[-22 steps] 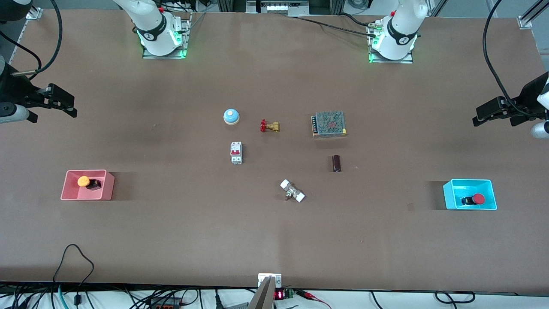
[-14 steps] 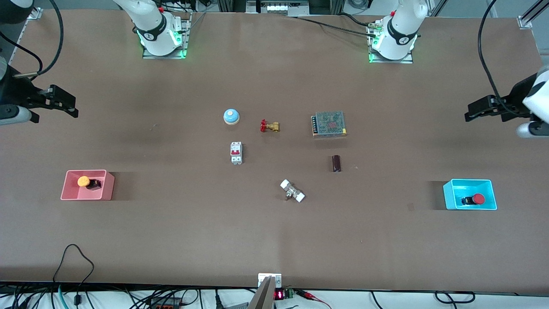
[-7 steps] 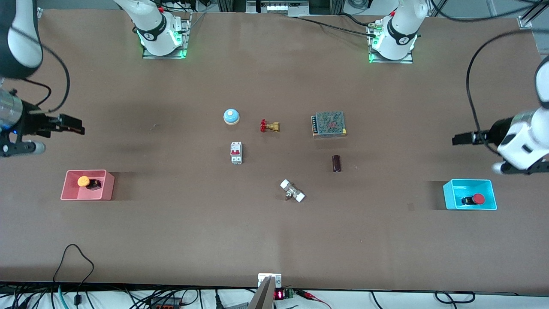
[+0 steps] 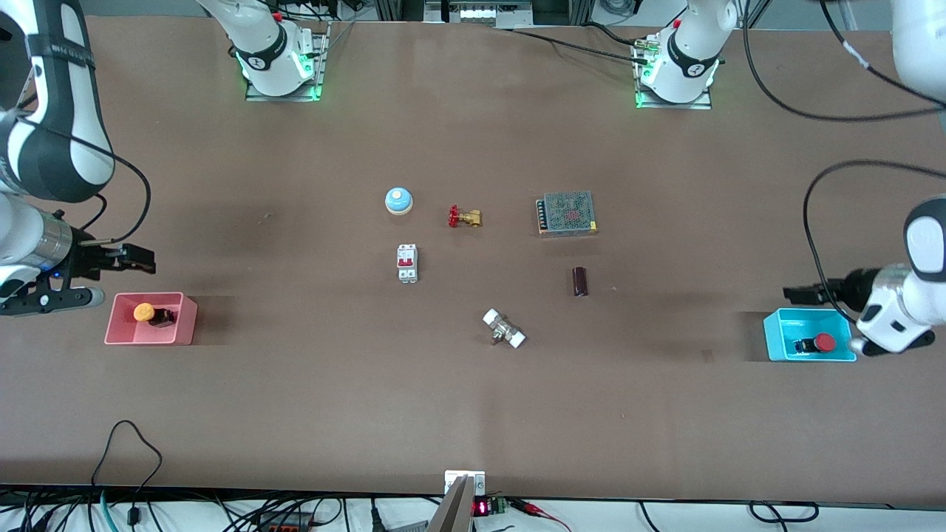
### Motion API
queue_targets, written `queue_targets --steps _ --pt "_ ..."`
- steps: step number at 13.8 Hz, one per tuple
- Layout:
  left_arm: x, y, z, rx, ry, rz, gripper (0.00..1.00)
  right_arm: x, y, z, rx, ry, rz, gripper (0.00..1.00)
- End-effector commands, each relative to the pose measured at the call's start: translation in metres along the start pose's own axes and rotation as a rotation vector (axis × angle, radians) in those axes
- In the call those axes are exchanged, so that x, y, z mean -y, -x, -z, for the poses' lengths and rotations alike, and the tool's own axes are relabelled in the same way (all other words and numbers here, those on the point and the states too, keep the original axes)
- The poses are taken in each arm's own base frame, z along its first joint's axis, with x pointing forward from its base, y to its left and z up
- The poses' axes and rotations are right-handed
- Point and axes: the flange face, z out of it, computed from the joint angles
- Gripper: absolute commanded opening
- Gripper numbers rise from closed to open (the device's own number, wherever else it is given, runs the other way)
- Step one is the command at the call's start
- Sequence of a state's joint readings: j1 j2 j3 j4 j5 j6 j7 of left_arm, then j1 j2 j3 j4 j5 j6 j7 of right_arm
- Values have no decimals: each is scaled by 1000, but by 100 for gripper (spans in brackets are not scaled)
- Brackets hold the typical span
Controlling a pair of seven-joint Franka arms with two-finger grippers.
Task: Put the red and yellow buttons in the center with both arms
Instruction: 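Move the right gripper to the pink bin while the left gripper reaches the cyan bin, then lower both grippers and grasp the yellow and red buttons in the bins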
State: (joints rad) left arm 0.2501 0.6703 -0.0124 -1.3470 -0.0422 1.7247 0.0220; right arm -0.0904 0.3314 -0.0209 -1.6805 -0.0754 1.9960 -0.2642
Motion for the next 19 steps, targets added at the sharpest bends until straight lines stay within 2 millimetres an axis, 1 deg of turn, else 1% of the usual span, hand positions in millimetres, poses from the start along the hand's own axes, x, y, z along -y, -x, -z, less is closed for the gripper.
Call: queue_targets --steps 1,2,3,4,5,6,7,9,10,11,14,18,19 --pt "22 -28 -16 -57 -5 -70 100 -18 8 -24 -83 53 37 100" --pt "25 -33 -21 -71 -8 -75 100 -31 13 -39 -115 76 27 100" --pt "30 -37 -31 -74 -9 -70 100 -36 16 -51 -151 85 22 100" --pt "43 -43 -42 -88 -3 -54 100 -44 21 -71 -175 93 31 100" --pt "46 -48 -46 -115 -7 -54 100 -51 22 -82 -200 104 55 100" --pt "46 -50 -50 -122 -12 -65 100 -55 21 -94 -212 108 71 100" --pt "43 -51 -54 -122 -14 -83 100 -57 20 -100 -221 110 69 100" --pt "49 -59 -68 -147 -18 -111 100 -60 17 -112 -248 114 56 100" --pt "51 -61 -71 -150 -20 -134 100 -61 16 -118 -259 110 46 100" --pt "52 -61 -72 -151 -20 -140 100 -65 18 -126 -257 100 27 100" --pt "52 -63 -75 -153 -21 -143 100 -66 19 -133 -261 62 -13 100" --pt "54 -68 -80 -177 -27 -170 100 -63 16 -150 -247 35 -20 100" --pt "54 -69 -82 -175 -28 -172 100 -63 15 -155 -241 34 0 100"
